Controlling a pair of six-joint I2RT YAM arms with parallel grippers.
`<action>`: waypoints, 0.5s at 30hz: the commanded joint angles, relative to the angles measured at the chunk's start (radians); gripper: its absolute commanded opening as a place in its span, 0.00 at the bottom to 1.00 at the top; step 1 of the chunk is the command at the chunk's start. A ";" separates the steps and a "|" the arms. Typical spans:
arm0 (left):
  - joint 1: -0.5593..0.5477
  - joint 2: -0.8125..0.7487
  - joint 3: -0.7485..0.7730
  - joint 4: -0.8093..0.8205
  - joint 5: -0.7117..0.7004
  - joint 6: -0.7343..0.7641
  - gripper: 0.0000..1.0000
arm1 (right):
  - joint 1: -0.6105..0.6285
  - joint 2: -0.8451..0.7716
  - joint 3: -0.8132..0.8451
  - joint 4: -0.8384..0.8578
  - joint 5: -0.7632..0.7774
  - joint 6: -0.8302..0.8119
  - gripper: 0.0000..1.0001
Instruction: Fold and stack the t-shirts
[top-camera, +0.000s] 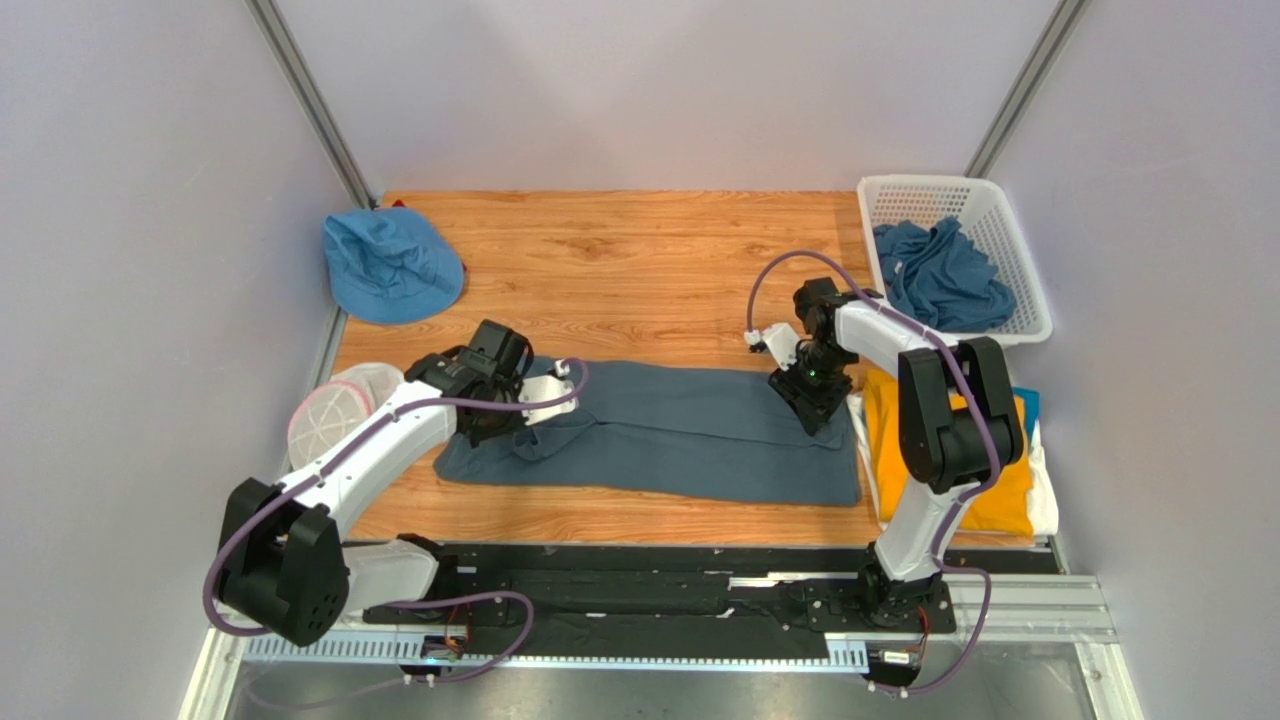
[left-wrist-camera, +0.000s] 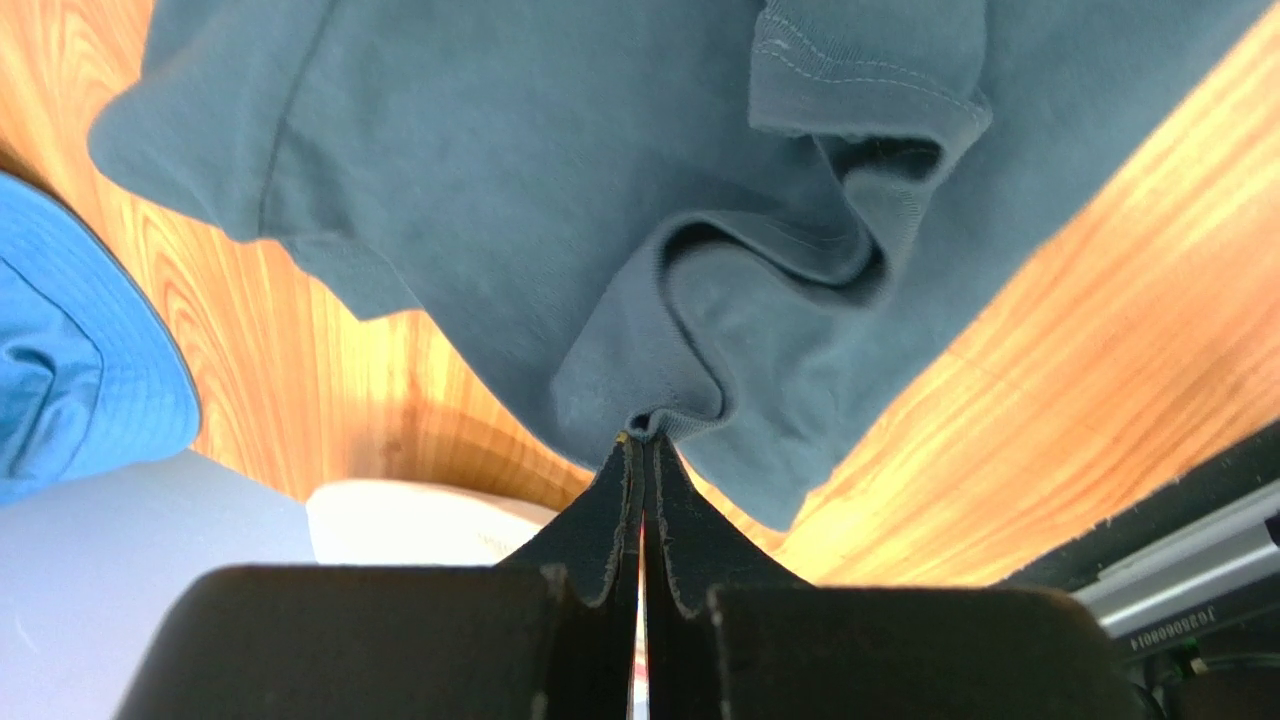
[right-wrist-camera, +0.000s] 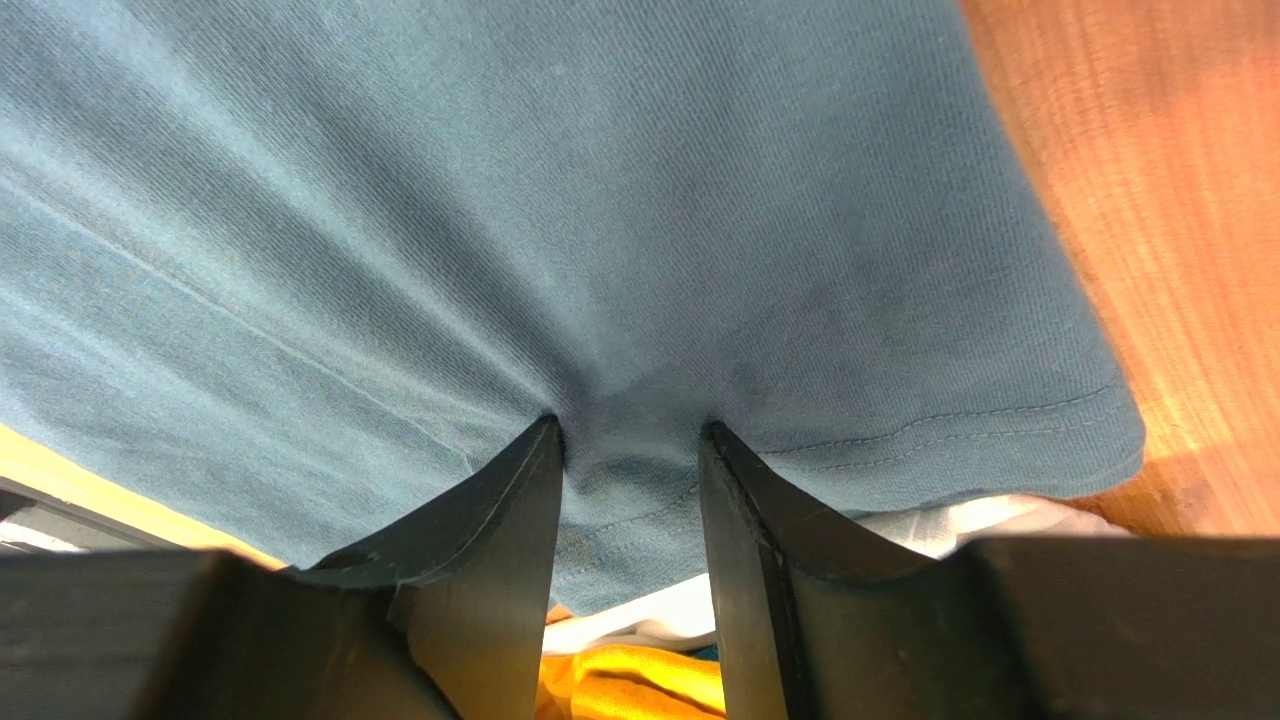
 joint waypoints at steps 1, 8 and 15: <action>0.003 -0.071 -0.020 -0.049 -0.003 0.010 0.00 | 0.011 0.006 -0.006 -0.020 0.005 0.013 0.42; 0.001 -0.132 -0.062 -0.084 -0.008 0.000 0.00 | 0.028 0.010 -0.006 -0.023 0.011 0.022 0.42; 0.001 -0.191 -0.097 -0.098 -0.020 -0.007 0.21 | 0.038 0.012 -0.006 -0.024 0.018 0.027 0.42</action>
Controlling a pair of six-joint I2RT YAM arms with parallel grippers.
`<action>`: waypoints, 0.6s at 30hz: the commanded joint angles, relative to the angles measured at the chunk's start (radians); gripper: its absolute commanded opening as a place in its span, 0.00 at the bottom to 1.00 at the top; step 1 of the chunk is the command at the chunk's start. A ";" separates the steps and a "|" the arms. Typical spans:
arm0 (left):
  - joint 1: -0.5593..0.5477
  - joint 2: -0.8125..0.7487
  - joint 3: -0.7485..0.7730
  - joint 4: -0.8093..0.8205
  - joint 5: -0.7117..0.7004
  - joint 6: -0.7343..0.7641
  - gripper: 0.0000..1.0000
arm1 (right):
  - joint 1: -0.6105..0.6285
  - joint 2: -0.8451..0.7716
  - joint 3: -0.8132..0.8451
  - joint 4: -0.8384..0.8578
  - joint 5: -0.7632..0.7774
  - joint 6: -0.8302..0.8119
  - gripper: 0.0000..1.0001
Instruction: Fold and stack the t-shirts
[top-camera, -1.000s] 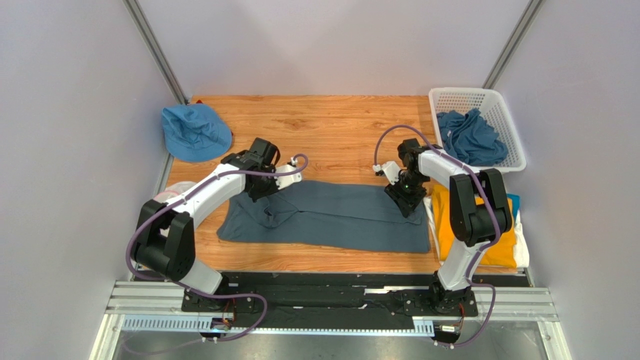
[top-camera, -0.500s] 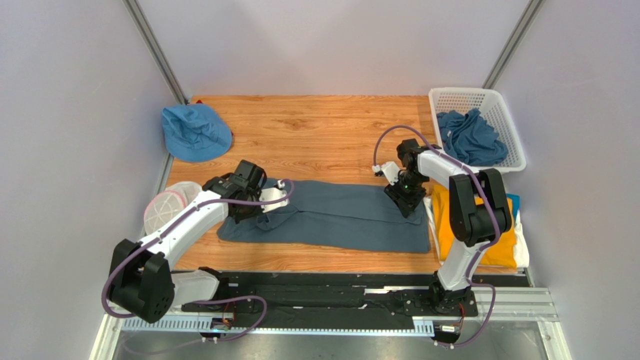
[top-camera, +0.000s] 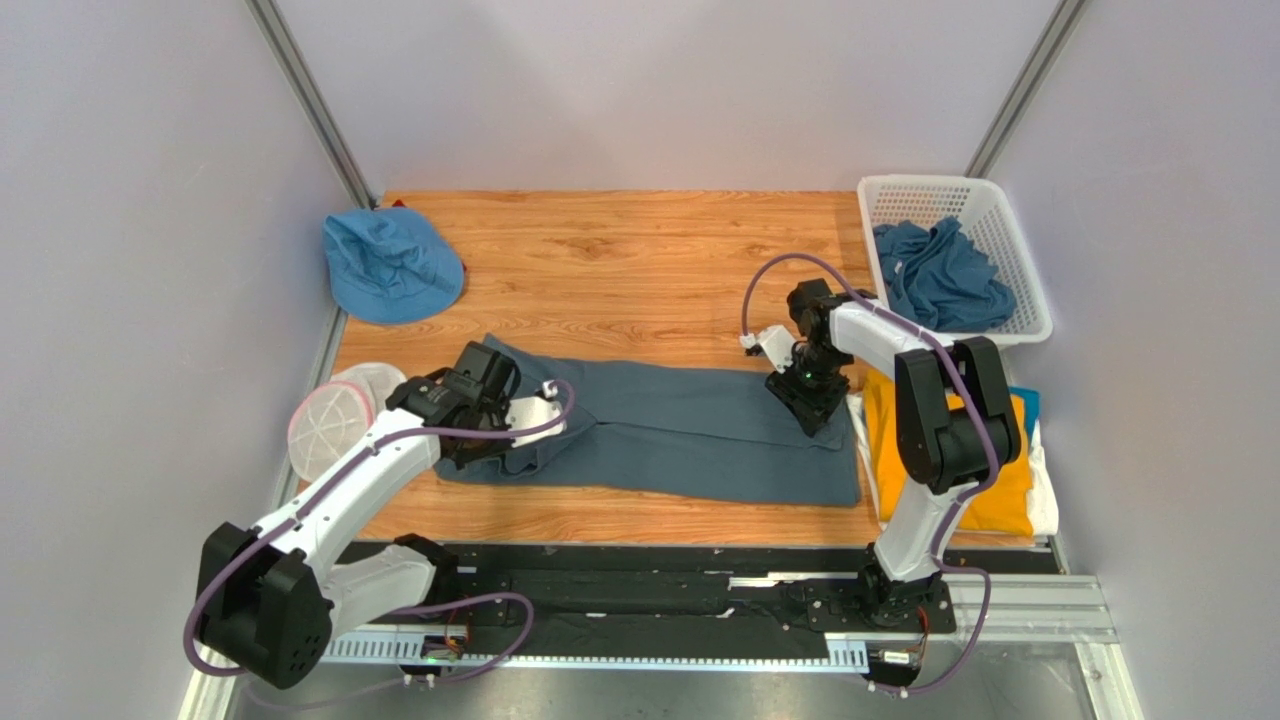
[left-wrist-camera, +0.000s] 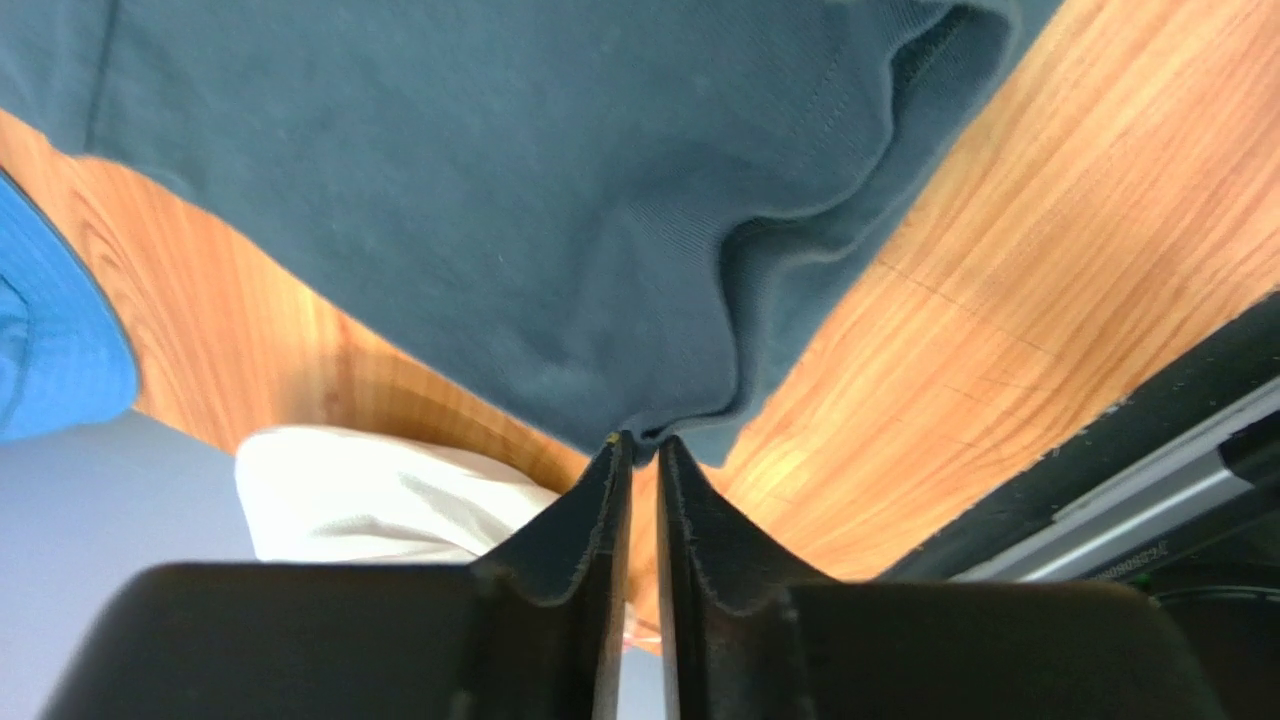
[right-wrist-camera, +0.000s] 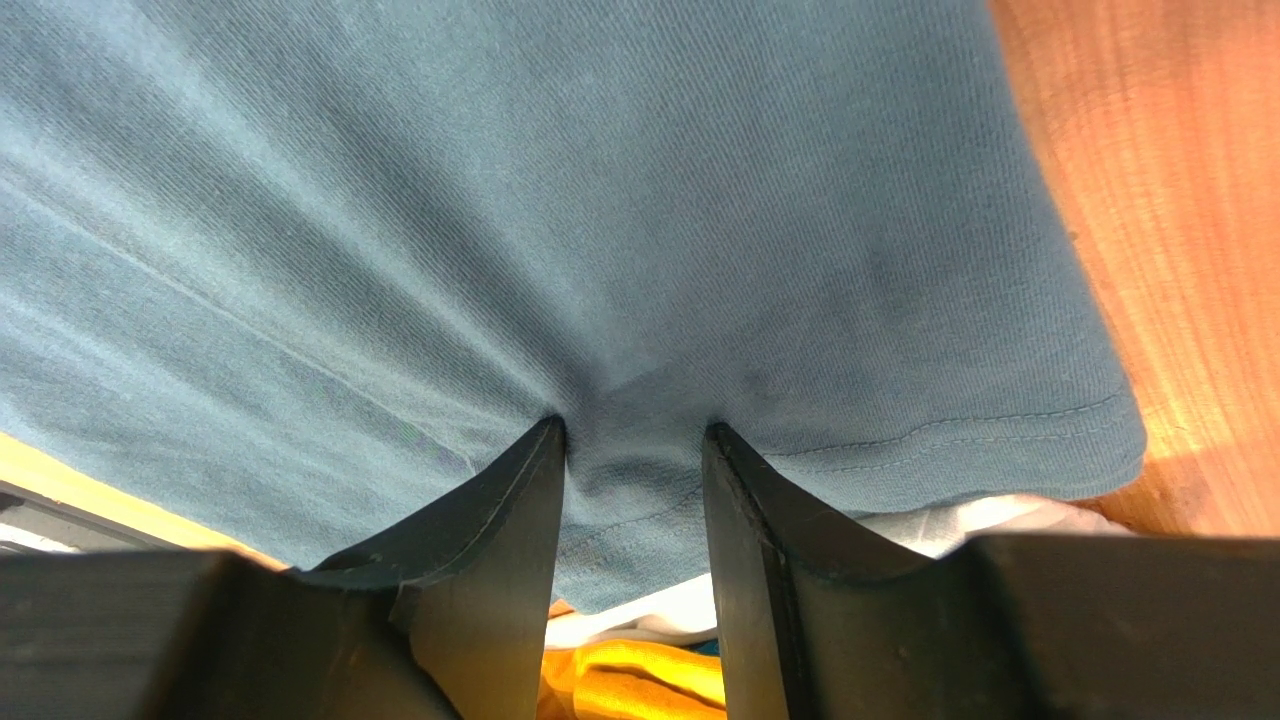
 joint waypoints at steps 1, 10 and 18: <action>0.001 -0.059 -0.020 -0.024 -0.011 -0.008 0.30 | 0.014 0.014 -0.005 -0.019 -0.006 0.025 0.42; 0.003 -0.107 -0.039 -0.018 -0.063 0.030 0.63 | 0.024 0.020 -0.002 -0.018 0.000 0.027 0.42; 0.001 0.026 0.091 0.039 0.064 -0.002 0.64 | 0.031 0.014 0.000 -0.018 0.003 0.031 0.42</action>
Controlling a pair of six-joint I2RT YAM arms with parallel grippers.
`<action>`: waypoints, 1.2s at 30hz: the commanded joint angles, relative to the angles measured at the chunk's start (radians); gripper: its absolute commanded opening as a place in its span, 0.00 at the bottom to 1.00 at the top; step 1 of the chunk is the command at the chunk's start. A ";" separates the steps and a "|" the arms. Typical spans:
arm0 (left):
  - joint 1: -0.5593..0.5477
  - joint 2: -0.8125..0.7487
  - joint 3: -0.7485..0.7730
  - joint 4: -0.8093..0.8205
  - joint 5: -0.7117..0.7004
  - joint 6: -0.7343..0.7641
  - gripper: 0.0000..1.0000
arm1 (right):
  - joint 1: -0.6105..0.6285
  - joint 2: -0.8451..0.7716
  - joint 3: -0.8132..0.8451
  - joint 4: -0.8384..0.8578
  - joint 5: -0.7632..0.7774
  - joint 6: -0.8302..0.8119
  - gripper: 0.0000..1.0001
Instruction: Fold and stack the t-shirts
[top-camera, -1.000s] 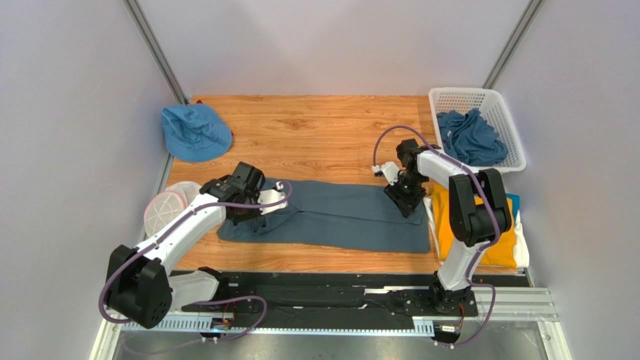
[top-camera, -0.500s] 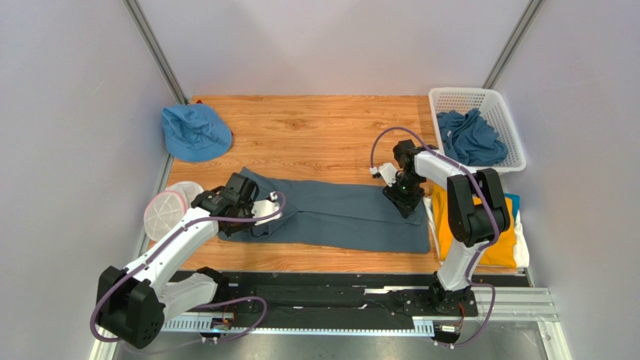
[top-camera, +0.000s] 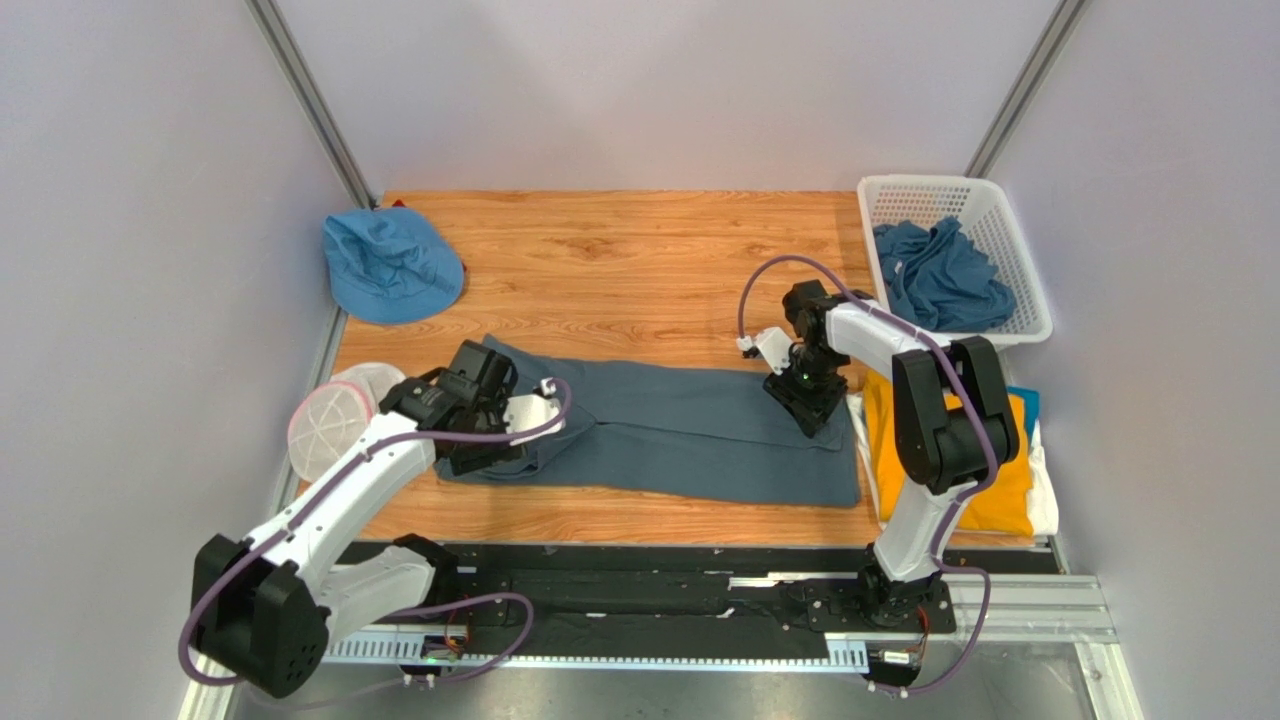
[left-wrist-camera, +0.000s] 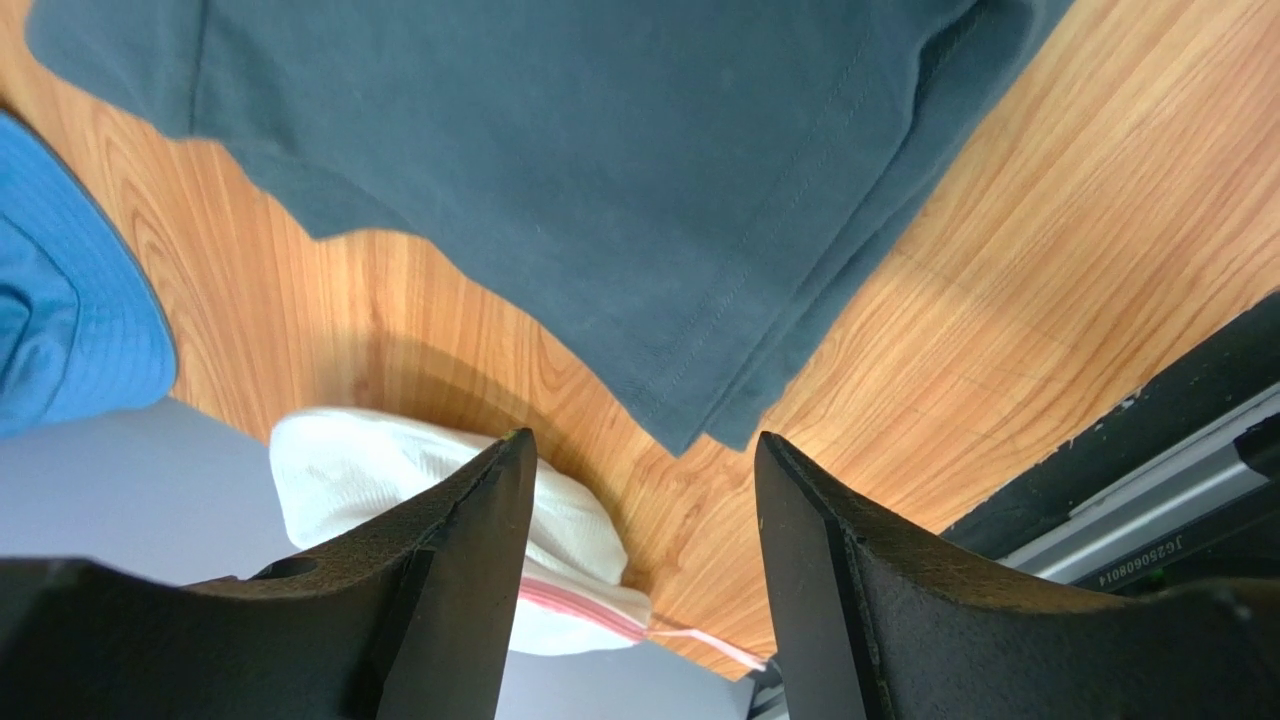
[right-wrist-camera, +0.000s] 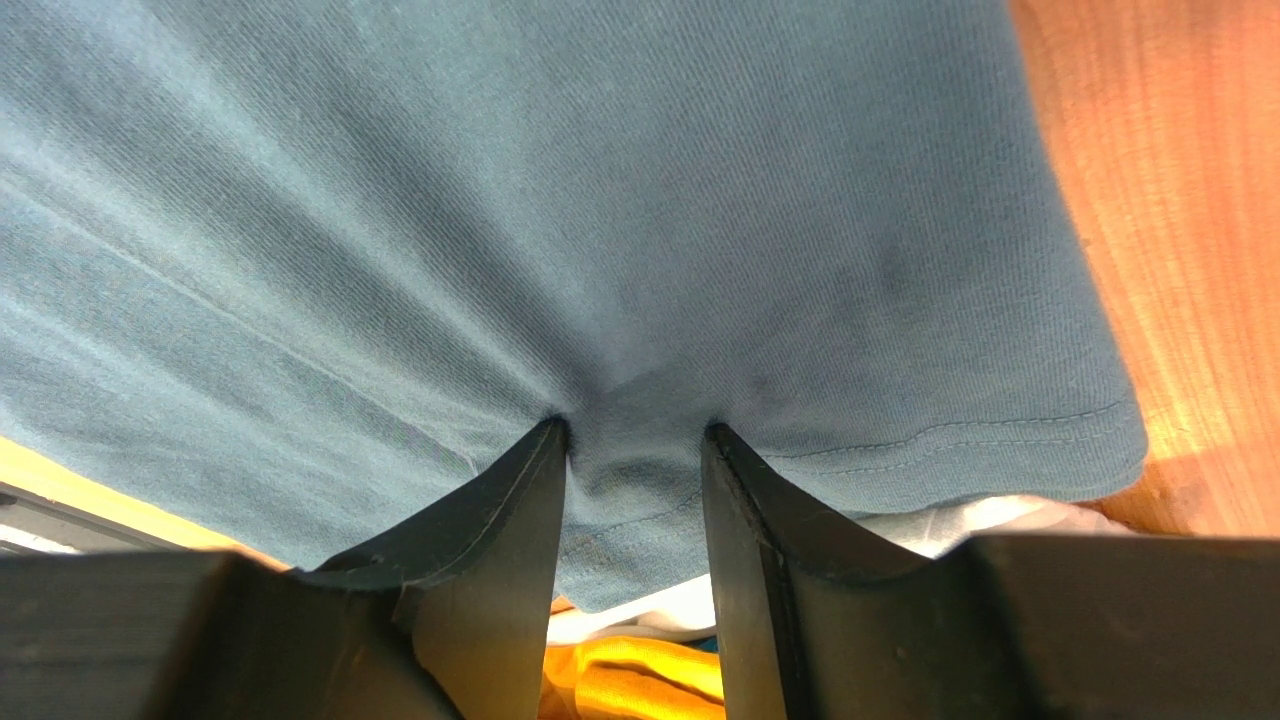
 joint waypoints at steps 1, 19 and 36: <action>0.001 0.115 0.116 0.069 0.093 -0.025 0.64 | 0.015 0.012 0.001 -0.017 -0.012 0.029 0.42; -0.081 0.460 0.256 0.159 0.187 -0.079 0.65 | 0.018 -0.048 -0.014 -0.035 0.013 0.023 0.44; -0.278 0.400 0.259 0.107 0.197 -0.211 0.64 | 0.020 -0.126 0.014 -0.066 -0.010 0.038 0.55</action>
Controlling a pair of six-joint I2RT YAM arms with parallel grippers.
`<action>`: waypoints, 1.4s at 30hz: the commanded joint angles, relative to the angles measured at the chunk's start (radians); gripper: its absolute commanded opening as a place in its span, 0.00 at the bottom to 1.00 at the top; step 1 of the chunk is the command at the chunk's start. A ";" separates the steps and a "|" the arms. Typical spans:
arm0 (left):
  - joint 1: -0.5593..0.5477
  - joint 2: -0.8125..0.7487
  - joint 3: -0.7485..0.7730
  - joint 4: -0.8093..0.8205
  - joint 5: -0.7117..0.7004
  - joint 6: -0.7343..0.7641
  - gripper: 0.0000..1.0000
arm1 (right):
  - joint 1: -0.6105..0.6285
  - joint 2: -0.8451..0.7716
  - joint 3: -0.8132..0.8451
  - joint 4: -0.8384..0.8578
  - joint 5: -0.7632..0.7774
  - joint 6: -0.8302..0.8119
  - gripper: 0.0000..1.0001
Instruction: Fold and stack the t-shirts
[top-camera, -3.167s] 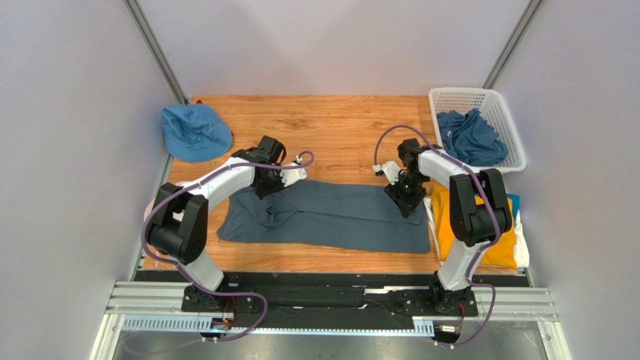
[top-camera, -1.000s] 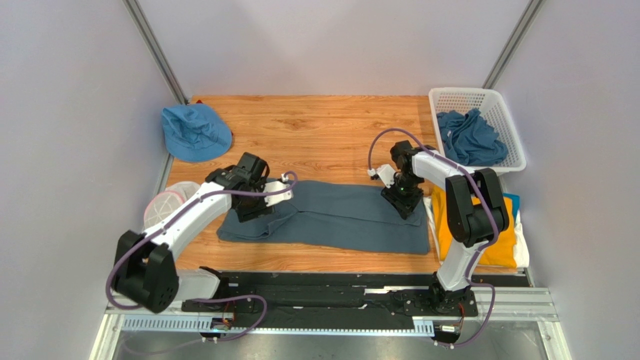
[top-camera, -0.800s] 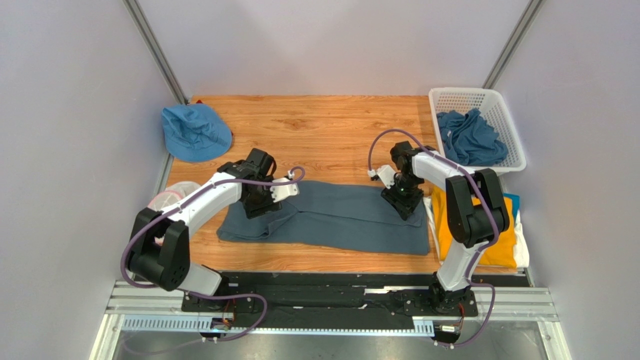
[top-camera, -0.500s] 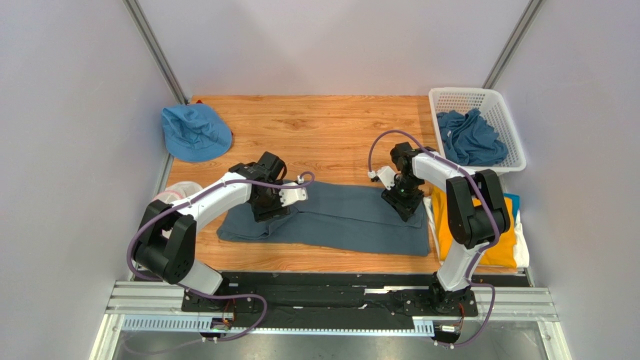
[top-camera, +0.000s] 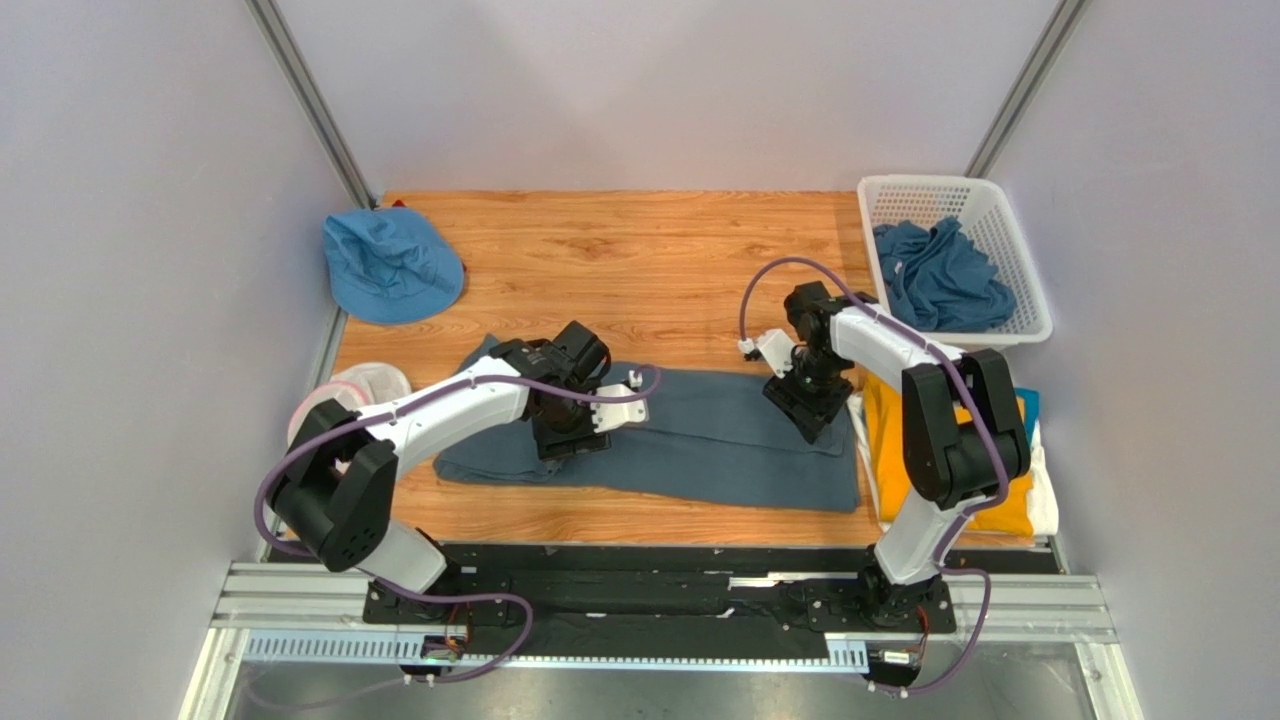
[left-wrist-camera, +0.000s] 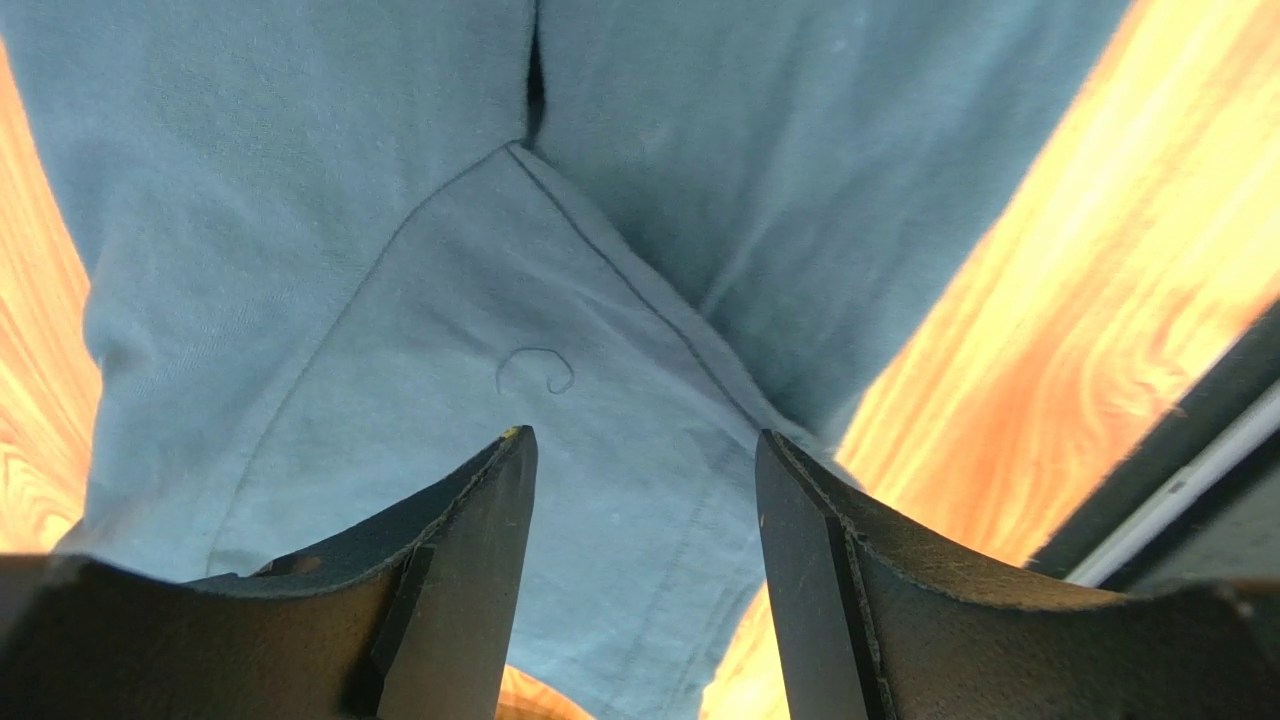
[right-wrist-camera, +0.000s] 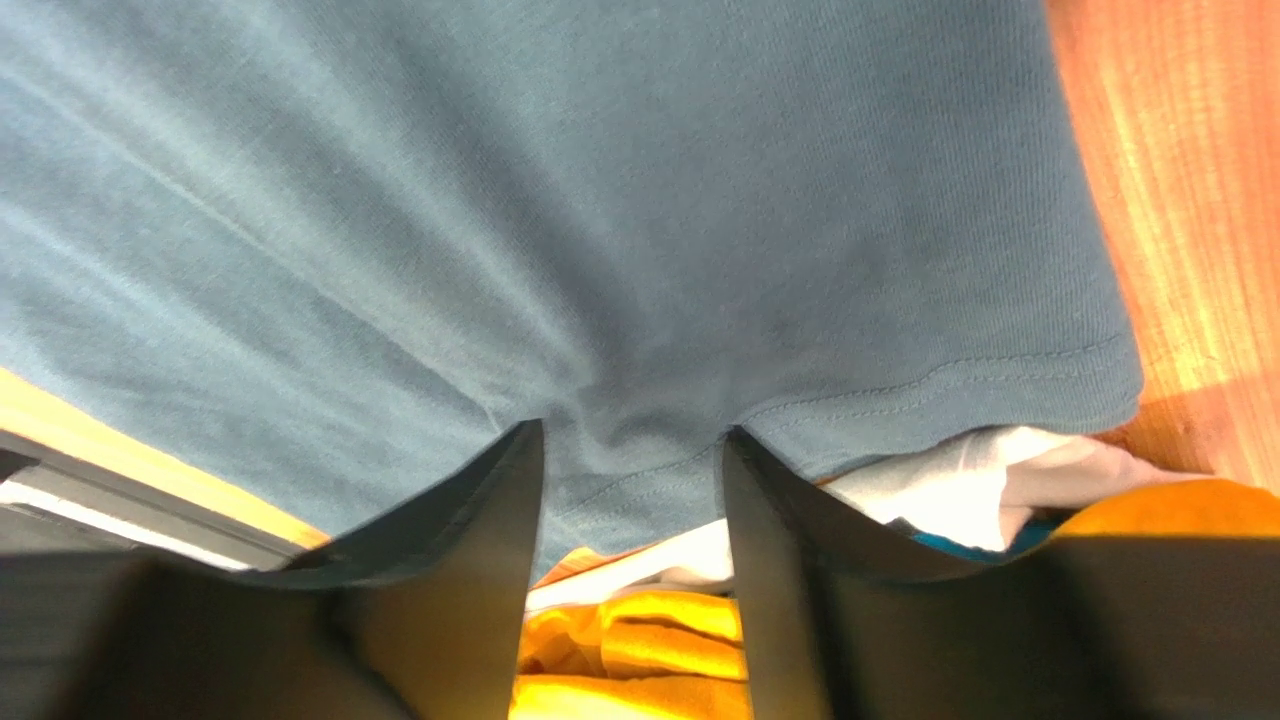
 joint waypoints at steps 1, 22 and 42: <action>-0.020 -0.099 0.025 -0.022 -0.013 -0.054 0.64 | 0.006 -0.065 0.045 -0.035 -0.027 0.030 0.57; 0.031 0.032 -0.054 0.287 -0.285 -0.029 0.74 | 0.190 -0.174 -0.036 0.188 0.058 0.060 1.00; 0.046 0.272 0.070 0.255 -0.345 -0.011 0.71 | 0.247 -0.047 -0.164 0.413 0.104 -0.041 1.00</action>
